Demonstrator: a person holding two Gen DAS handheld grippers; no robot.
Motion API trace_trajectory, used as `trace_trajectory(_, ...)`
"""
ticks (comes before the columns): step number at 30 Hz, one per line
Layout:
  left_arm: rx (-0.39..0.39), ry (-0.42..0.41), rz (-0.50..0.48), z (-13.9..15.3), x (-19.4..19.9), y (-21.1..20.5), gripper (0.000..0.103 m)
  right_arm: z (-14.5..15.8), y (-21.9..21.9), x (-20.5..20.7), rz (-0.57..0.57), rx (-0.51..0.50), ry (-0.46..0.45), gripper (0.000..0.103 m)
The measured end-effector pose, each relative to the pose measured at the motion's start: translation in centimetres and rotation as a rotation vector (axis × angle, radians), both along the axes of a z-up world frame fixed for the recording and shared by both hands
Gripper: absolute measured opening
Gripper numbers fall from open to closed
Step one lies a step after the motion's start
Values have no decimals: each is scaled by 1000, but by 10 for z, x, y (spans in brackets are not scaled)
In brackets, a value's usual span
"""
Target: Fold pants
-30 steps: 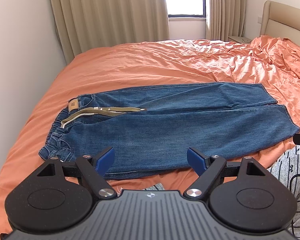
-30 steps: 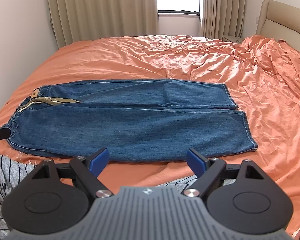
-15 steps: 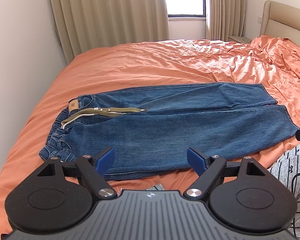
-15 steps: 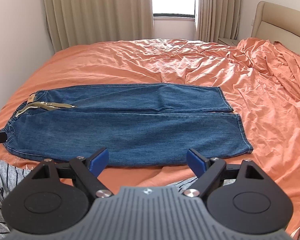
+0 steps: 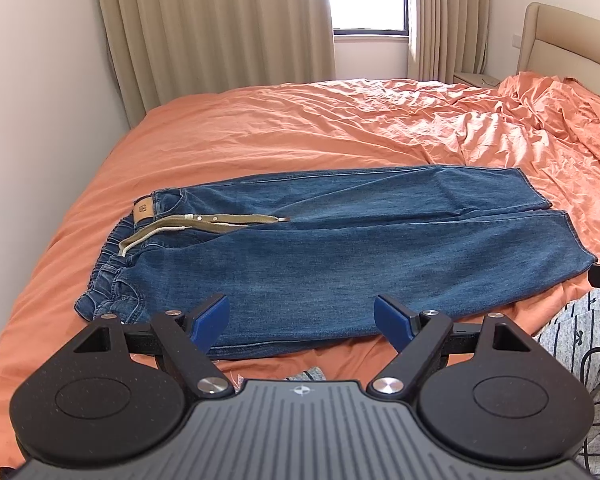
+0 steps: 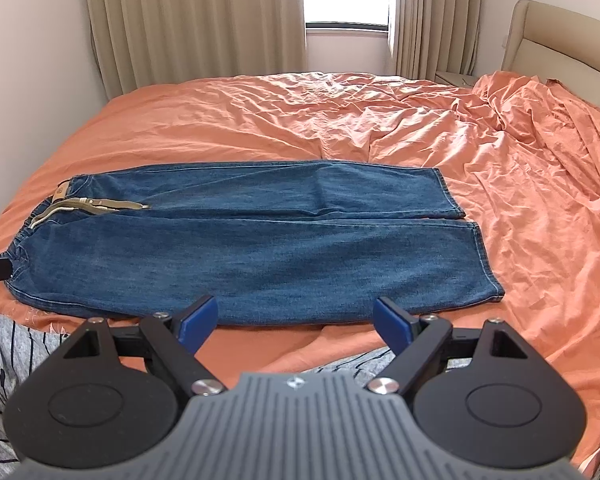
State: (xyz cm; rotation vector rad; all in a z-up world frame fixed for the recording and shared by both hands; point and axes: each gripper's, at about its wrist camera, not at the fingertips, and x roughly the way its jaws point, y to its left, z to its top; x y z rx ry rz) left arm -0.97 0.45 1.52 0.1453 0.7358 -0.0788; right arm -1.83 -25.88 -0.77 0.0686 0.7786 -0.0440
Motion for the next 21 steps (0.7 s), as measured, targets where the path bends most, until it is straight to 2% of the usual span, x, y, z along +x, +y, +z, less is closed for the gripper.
trace_trajectory(21,-16,5,8,-1,-3,5,96,-4,1,-1,6,3,0,81)
